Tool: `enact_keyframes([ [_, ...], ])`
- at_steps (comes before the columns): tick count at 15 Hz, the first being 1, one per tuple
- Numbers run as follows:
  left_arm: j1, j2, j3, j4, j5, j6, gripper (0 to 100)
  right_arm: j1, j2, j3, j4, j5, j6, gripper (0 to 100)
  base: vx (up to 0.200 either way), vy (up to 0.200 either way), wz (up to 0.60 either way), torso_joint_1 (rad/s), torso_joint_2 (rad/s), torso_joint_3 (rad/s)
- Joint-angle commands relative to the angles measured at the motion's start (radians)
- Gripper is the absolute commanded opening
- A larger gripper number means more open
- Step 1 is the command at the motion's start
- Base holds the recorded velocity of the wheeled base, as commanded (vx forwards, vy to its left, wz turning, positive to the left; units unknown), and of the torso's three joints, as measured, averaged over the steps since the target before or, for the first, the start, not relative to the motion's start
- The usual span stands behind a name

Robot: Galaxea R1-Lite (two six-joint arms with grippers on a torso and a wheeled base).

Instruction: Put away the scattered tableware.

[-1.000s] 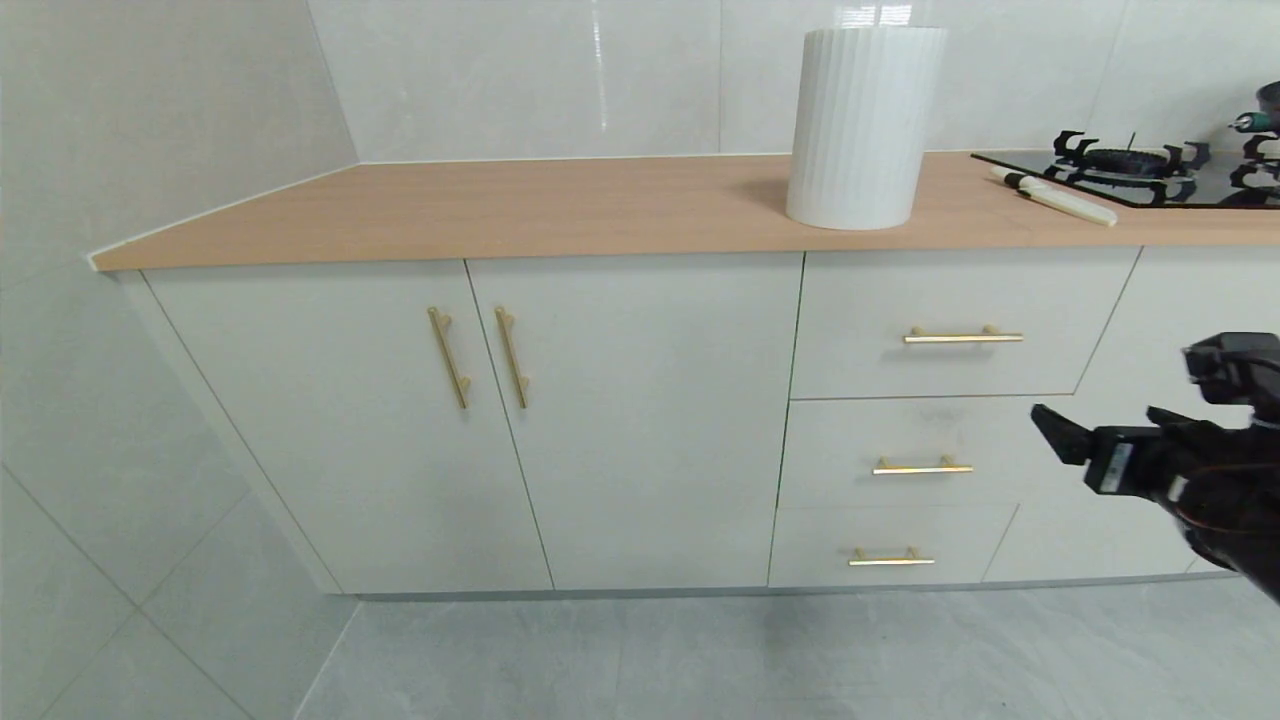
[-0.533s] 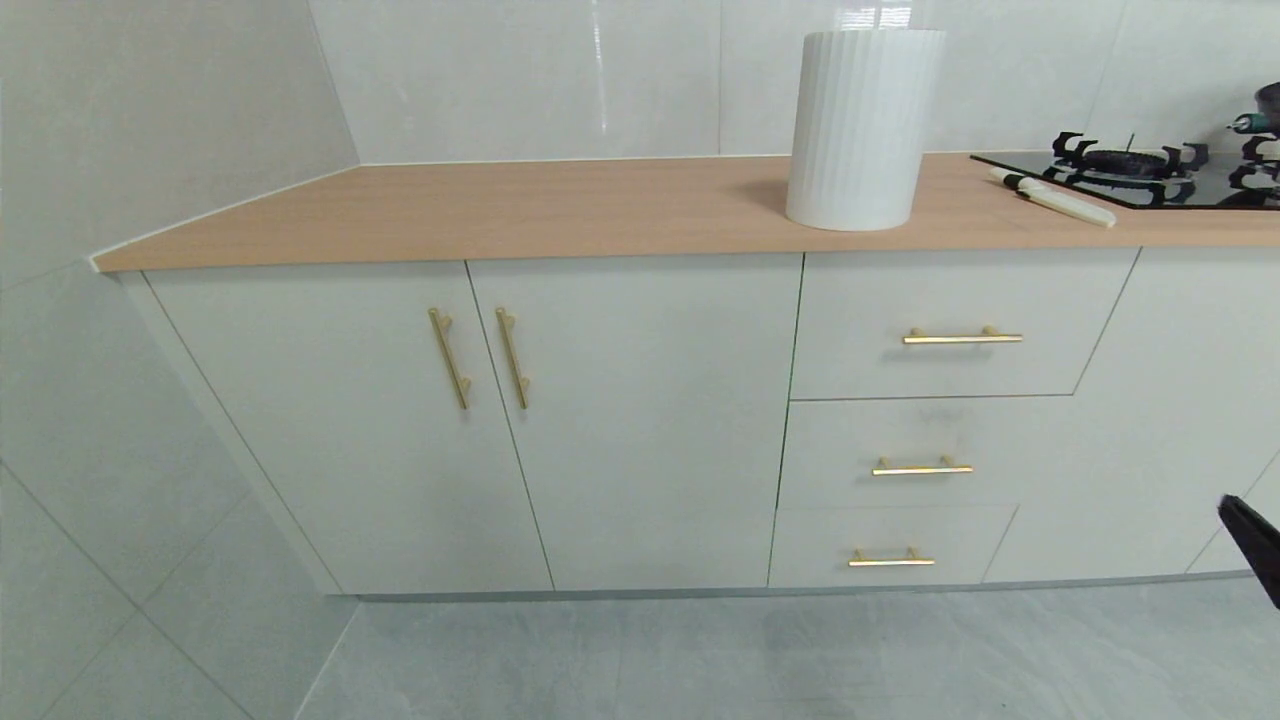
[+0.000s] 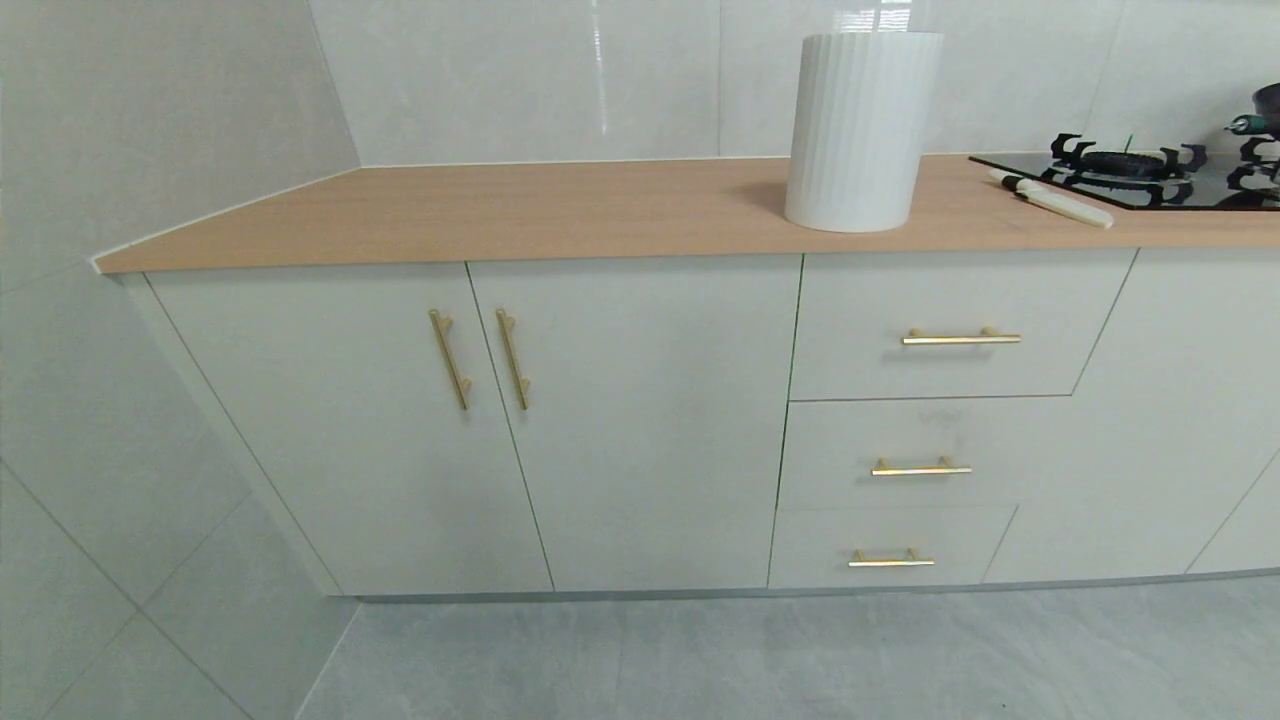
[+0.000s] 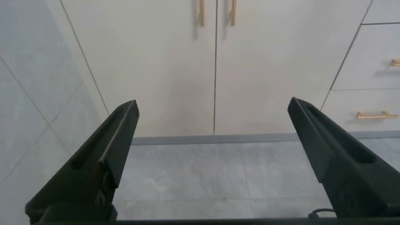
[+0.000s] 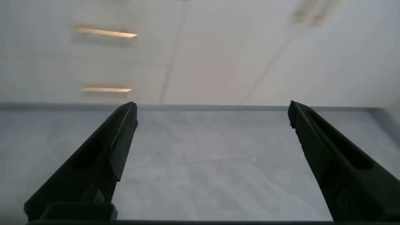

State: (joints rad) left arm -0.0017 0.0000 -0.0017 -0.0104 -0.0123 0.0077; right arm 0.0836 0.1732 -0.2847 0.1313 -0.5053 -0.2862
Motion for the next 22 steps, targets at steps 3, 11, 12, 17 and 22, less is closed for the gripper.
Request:
enact_keyframes([
  [3,0.000,0.000,0.000,0.000,0.000,0.000,100,-0.079,-0.173,0.099,-0.012,0.068,0.025,100,0.000,0.000,0.00,0.000,0.00,0.000],
  [11,0.000,0.000,0.000,0.000,0.000,0.000,100,-0.079,-0.173,0.263,-0.137,0.441,0.243,100,0.000,0.000,0.00,0.000,0.00,0.000],
  [12,0.000,0.000,0.000,0.000,0.000,0.000,100,-0.079,-0.173,0.272,-0.131,0.455,0.268,100,0.000,0.000,0.00,0.000,0.00,0.000],
  [17,0.000,0.000,0.000,0.000,0.000,0.008,100,-0.081,-0.173,0.285,-0.130,0.485,0.274,100,0.000,0.000,0.00,0.000,0.00,0.000],
  [22,0.000,0.000,0.002,0.000,-0.006,0.021,100,-0.081,-0.173,0.285,-0.131,0.485,0.280,100,0.000,0.000,0.00,0.000,0.00,0.000],
])
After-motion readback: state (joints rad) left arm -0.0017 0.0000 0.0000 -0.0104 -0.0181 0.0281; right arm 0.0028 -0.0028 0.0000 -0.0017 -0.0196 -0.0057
